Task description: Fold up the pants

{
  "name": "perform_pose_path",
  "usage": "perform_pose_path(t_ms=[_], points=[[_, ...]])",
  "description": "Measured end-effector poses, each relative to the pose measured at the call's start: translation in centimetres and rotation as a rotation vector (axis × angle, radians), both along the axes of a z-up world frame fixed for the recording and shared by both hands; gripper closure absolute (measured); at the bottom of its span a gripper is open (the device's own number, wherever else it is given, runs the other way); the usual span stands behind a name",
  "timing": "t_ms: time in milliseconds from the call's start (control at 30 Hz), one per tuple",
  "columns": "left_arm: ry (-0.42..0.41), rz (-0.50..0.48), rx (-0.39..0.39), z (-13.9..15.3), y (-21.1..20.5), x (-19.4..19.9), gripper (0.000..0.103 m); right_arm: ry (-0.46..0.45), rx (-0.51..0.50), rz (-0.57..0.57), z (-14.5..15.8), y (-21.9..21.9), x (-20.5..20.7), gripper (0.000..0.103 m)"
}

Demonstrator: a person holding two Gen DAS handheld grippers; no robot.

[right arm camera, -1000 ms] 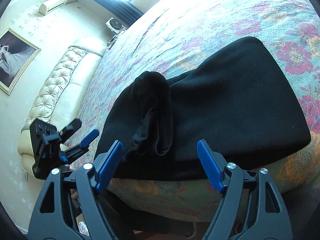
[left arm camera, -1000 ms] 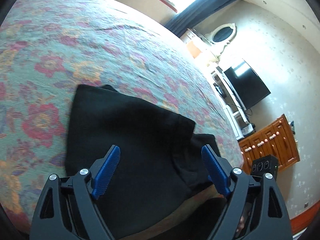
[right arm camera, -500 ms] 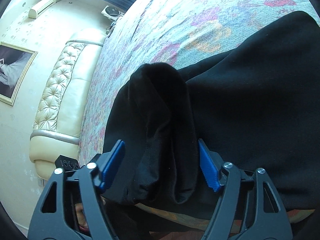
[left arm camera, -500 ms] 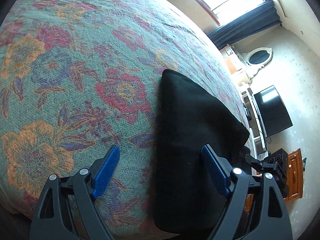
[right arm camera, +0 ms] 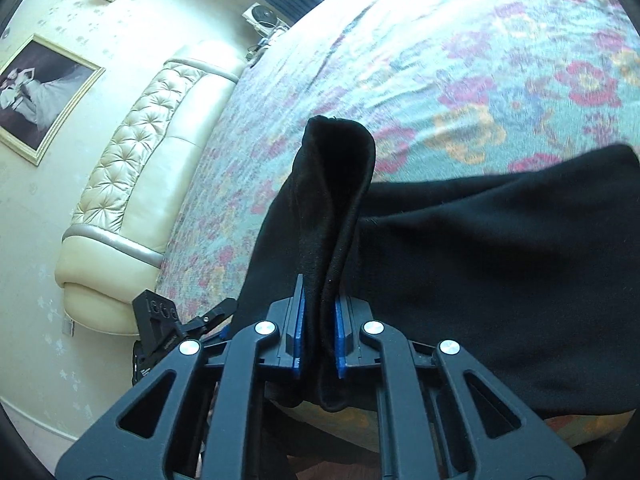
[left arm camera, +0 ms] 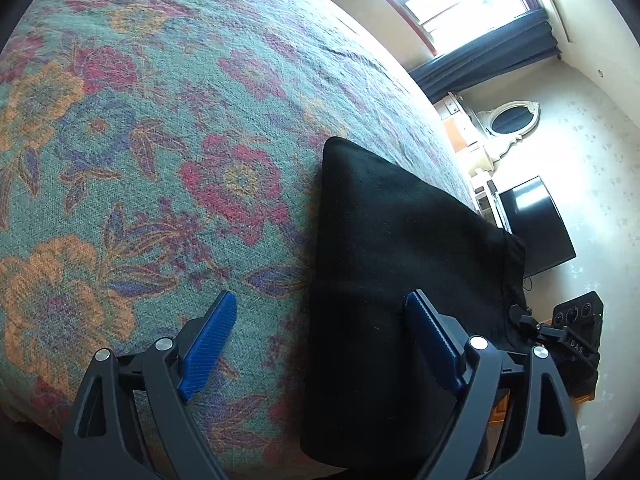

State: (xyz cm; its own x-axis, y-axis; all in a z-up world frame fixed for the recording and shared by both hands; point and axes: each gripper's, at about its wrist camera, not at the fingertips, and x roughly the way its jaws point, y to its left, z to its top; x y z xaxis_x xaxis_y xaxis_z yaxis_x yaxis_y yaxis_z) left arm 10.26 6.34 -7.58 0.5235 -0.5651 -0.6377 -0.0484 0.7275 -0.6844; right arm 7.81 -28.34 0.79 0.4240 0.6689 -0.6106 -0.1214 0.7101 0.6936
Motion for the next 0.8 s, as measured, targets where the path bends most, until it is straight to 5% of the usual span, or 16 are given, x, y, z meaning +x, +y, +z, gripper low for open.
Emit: perform_pose_path(t_ms=[300,800], points=[[-0.033,-0.077,0.001,1.3,-3.2,0.1,0.018,-0.064,-0.094,-0.048,3.7,-5.9,-0.8,0.096],[-0.014,-0.176,-0.010,0.8,-8.8,0.5,0.018,0.106,-0.089,-0.200,-3.9,-14.7,-2.7,0.096]])
